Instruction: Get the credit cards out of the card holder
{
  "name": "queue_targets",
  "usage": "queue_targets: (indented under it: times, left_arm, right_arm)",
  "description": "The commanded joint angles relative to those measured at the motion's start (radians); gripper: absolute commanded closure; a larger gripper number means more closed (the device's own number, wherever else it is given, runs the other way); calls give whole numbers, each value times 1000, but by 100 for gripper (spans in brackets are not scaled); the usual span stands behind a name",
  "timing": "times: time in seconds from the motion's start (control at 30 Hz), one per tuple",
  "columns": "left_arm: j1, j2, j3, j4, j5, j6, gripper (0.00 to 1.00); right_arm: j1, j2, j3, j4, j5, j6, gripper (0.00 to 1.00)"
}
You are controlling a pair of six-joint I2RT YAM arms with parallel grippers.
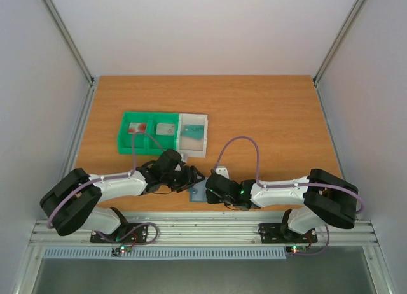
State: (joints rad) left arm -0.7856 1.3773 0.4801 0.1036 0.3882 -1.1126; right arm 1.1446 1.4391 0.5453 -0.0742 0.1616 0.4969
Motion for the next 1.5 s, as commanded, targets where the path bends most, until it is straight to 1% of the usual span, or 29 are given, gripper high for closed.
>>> queue_targets:
  times: [0.0,0.23,0.5,0.63,0.77,1.03,1.27,1.47]
  left_arm:
    - [3,3,30,-6,-5,27,32]
    - [-3,49,28,77,31,3,32]
    - [-20,110,23,129,40,-25,33]
    - [-35,114,18,195,64,-62,33]
    - [-64,88,30,206,67,-89,33]
    - [-97,85,42,240,72,-134,33]
    - [-108,92,54,257,69,-141,33]
    - [-117,104,83,257,74,-134,33]
  right_arm:
    - [-5,16,-21,-25,7,12,77]
    - [-6,17,-22,-22,9,13,77]
    - [-6,10,-29,-20,10,16,77]
    - [-6,12,-34,-13,9,20,77]
    - [-7,-9,-48,-3,15,18,77]
    - [-6,-82,-95,9,42,23,76]
    - [-6,-176,-123,-32,63,20,73]
    - [-6,-266,-125,-98,78,17,68]
